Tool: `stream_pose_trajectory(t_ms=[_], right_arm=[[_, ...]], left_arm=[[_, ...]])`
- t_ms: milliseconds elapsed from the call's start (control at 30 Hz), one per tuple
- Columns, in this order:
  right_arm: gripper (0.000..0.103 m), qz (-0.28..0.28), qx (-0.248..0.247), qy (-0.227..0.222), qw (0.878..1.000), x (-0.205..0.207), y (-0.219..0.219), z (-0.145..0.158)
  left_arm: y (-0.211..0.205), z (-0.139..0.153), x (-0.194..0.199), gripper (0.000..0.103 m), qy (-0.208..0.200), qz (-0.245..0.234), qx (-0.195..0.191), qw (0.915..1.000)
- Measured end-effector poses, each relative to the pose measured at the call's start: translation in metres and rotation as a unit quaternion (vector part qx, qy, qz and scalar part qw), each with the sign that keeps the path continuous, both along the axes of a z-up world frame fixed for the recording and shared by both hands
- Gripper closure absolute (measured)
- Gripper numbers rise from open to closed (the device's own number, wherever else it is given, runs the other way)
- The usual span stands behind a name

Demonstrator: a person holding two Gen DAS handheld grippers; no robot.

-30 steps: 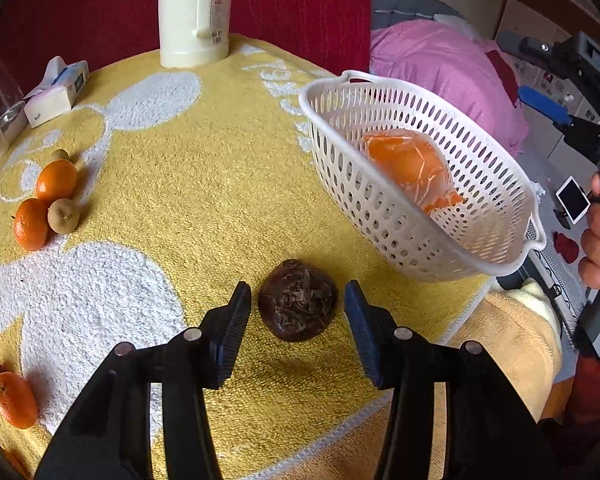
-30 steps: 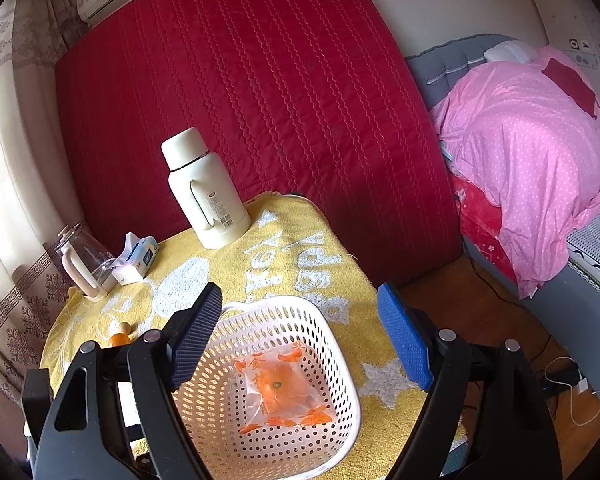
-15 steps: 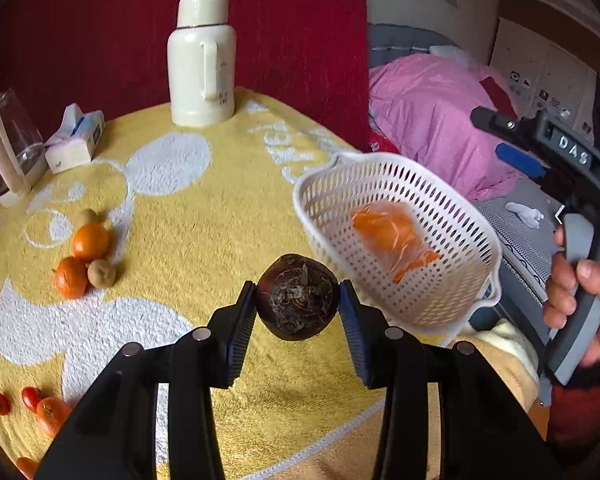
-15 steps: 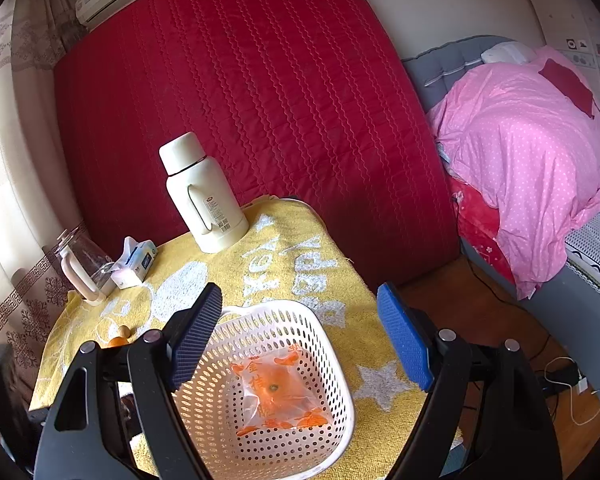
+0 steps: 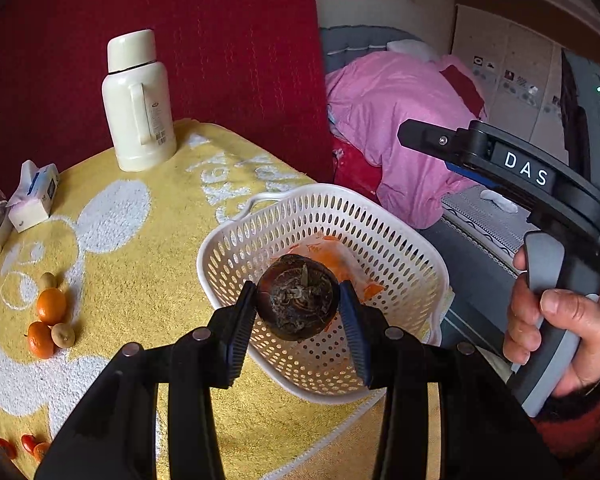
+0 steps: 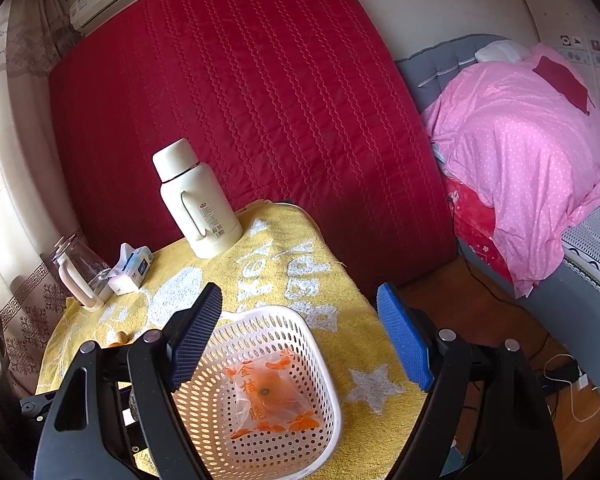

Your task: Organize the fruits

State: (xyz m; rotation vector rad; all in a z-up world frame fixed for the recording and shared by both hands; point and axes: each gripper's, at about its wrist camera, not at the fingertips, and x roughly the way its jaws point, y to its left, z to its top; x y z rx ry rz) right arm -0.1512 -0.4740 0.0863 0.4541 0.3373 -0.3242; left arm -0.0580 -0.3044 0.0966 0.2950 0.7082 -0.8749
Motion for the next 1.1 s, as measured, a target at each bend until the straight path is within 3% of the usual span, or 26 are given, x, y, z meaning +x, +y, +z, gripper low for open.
stream_pose_trajectory(t_ms=[67, 133, 400, 1100], right_arm=[[0.022, 0.000, 0.001, 0.000, 1.000, 0.000, 0.000, 0.000], [0.022, 0.000, 0.001, 0.000, 1.000, 0.000, 0.000, 0.000], [0.018, 0.000, -0.002, 0.002, 1.000, 0.001, 0.003, -0.001], [0.014, 0.016, -0.015, 0.001, 1.000, 0.003, 0.021, -0.001]], left_arm=[[-0.001, 0.000, -0.001, 0.057, -0.012, 0.006, 0.004, 0.9999], [0.001, 0.003, -0.005, 0.029, -0.029, 0.017, 0.006, 0.9994], [0.008, 0.012, -0.005, 0.014, -0.078, 0.051, 0.009, 0.9956], [0.048, 0.019, -0.003, 0.005, -0.116, 0.120, 0.012, 0.9859]])
